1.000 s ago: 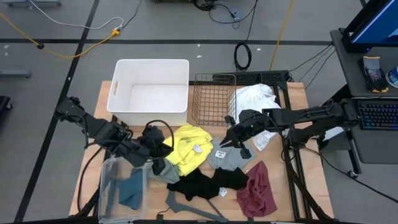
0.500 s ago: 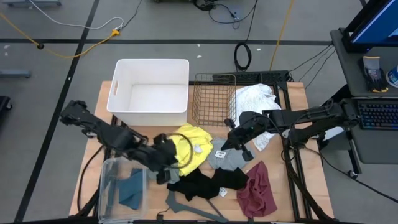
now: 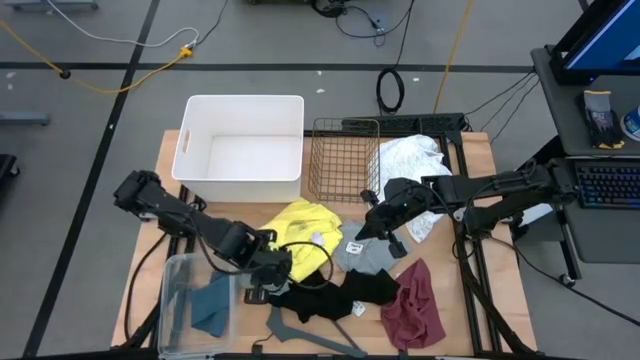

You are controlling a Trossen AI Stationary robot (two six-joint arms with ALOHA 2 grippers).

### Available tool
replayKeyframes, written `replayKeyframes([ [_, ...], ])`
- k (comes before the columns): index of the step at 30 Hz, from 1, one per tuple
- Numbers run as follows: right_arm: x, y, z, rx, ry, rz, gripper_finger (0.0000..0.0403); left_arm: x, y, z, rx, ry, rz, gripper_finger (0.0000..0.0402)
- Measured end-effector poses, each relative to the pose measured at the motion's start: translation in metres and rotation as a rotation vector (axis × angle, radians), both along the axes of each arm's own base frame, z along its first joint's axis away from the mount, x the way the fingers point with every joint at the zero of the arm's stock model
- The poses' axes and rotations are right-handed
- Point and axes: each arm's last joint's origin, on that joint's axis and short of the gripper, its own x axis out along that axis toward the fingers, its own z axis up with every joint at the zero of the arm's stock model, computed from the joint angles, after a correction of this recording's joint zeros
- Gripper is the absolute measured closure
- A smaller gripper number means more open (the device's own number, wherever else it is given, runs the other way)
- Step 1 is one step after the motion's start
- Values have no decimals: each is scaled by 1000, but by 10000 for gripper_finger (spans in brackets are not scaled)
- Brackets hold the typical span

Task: Pick & Place Cloths
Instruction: Put the gray sock into the transparent bin

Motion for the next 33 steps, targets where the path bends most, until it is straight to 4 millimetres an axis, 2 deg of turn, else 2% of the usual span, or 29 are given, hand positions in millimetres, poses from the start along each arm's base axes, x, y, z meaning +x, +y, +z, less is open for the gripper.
replayKeyframes([
  [8, 0, 0, 0, -1, 4, 0, 402, 7, -11, -19, 123, 4, -212, 234],
  [15, -1, 0, -1, -2, 18, 0, 402, 14, -14, -33, 182, 19, -296, 188],
  [21, -1, 0, -2, 2, 25, -4, 402, 24, -20, -43, 185, -22, -354, 184],
  [33, -4, 0, -5, 16, 72, -10, 402, 33, -25, -72, 240, 52, -446, 208],
])
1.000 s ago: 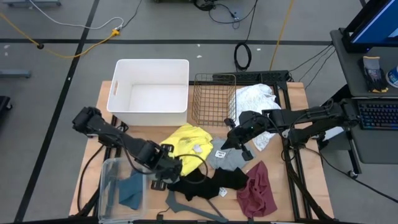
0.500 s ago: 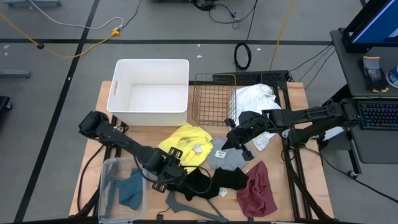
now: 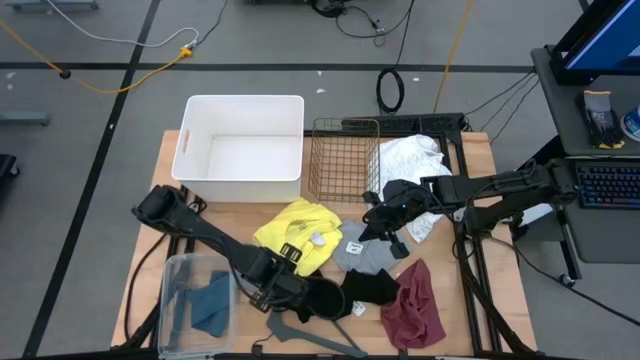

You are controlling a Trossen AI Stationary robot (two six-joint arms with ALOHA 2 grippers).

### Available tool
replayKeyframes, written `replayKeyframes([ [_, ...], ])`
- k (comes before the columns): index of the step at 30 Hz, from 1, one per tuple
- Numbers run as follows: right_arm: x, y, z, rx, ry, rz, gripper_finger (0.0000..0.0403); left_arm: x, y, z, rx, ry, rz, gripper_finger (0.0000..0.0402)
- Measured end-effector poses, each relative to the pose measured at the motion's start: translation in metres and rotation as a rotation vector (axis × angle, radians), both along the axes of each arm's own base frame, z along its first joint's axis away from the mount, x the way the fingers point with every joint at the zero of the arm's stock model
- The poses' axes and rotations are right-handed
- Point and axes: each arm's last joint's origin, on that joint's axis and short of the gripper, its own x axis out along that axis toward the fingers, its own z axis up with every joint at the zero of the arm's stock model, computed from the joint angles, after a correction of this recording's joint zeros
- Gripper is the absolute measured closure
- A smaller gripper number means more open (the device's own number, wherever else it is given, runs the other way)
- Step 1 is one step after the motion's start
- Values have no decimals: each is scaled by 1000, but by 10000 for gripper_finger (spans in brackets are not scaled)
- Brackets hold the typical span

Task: Pick & Place Cloths
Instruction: Put the gray sock into the transparent bin

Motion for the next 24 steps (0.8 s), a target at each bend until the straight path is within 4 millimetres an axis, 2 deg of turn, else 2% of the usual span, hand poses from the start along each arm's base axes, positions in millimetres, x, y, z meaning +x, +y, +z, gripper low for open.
replayKeyframes([
  [6, 0, 0, 0, 11, 11, -8, 402, 4, -2, -21, 37, 60, -41, 211],
  [10, 0, 0, 0, 14, 13, -9, 402, 5, -3, -26, 53, 74, -52, 224],
  [14, 0, 0, 0, 14, 15, -9, 402, 6, -2, -26, 54, 73, -48, 268],
  [21, 0, 0, -1, 13, 15, -8, 402, 5, -2, -23, 17, 80, -26, 384],
  [24, 0, 0, -1, 12, 14, -7, 403, 4, -2, -23, -18, 96, -3, 391],
])
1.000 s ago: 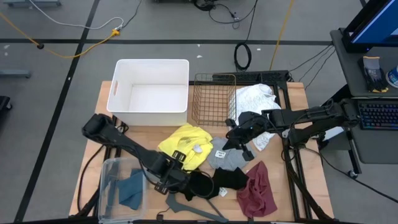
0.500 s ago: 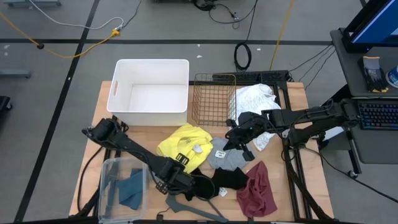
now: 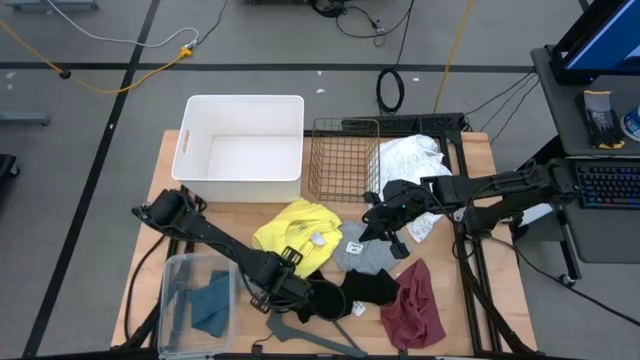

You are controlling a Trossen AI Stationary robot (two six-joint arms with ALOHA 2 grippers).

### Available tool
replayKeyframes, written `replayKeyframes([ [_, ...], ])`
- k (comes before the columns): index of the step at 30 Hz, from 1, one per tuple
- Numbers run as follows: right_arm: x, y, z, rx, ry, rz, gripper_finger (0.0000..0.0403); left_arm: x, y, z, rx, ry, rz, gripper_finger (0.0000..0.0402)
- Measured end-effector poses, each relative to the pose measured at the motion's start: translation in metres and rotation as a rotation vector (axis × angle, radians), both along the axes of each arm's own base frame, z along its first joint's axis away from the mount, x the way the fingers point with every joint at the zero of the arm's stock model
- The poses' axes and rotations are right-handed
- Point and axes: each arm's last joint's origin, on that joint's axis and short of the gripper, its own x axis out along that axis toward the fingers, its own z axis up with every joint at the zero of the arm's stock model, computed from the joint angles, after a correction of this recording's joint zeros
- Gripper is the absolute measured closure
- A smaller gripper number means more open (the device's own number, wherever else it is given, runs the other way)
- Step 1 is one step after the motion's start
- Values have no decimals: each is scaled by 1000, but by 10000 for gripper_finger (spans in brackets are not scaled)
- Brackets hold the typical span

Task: Pick & Place Cloths
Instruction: Put the gray sock into the transparent bin

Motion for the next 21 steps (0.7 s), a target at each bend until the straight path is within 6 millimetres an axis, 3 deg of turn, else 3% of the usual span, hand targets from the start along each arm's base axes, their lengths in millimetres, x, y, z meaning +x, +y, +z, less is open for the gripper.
replayKeyframes([
  [5, 0, 0, 0, -1, 0, 1, 403, -5, 4, 5, 8, 39, 35, 397],
  [8, 0, 0, 0, -12, -6, 10, 403, -10, 13, 19, 6, 41, 100, 398],
  [13, 0, 0, 0, -17, -10, 14, 403, -17, 30, 59, -70, -79, 261, 400],
  [21, 0, 0, 0, -38, -21, 30, 403, -31, 56, 130, -245, -439, 525, 401],
])
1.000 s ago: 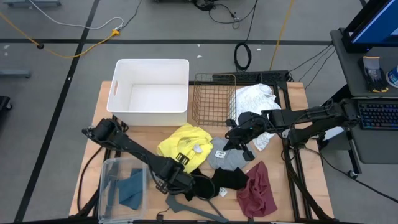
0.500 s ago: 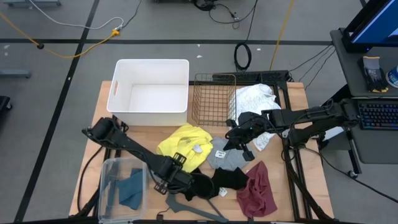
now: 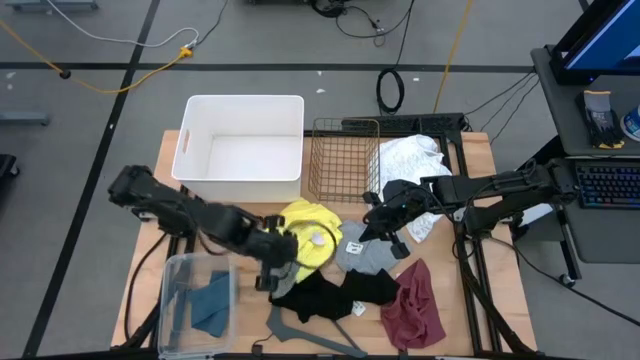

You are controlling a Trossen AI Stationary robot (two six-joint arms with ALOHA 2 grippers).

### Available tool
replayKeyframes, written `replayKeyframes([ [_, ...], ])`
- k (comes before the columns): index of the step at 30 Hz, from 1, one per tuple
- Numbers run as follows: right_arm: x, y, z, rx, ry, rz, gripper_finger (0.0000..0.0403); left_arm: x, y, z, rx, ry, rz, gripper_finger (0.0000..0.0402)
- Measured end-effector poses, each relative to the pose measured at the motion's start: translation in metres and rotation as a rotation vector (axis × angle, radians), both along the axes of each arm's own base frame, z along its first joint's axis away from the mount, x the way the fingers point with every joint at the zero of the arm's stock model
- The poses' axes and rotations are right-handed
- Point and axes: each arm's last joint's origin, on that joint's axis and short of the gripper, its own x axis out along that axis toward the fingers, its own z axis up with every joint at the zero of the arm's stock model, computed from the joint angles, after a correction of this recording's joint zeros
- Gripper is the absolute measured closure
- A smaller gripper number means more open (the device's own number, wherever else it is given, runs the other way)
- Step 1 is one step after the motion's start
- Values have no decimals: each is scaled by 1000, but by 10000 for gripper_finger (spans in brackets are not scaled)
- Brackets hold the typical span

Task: Pick & Place Cloths
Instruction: Put the gray sock into the transparent bin

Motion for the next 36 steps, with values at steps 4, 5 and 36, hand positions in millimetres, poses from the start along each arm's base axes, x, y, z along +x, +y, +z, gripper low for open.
replayKeyframes([
  [4, 0, 0, 0, -13, -8, 10, 403, -8, 7, 29, -19, -194, 102, 401],
  [5, 0, 0, 0, -16, -10, 13, 403, -9, 8, 34, -23, -239, 127, 401],
  [36, 7, -3, 9, -73, -150, 35, 403, -45, 4, 158, -75, -1280, -467, 401],
])
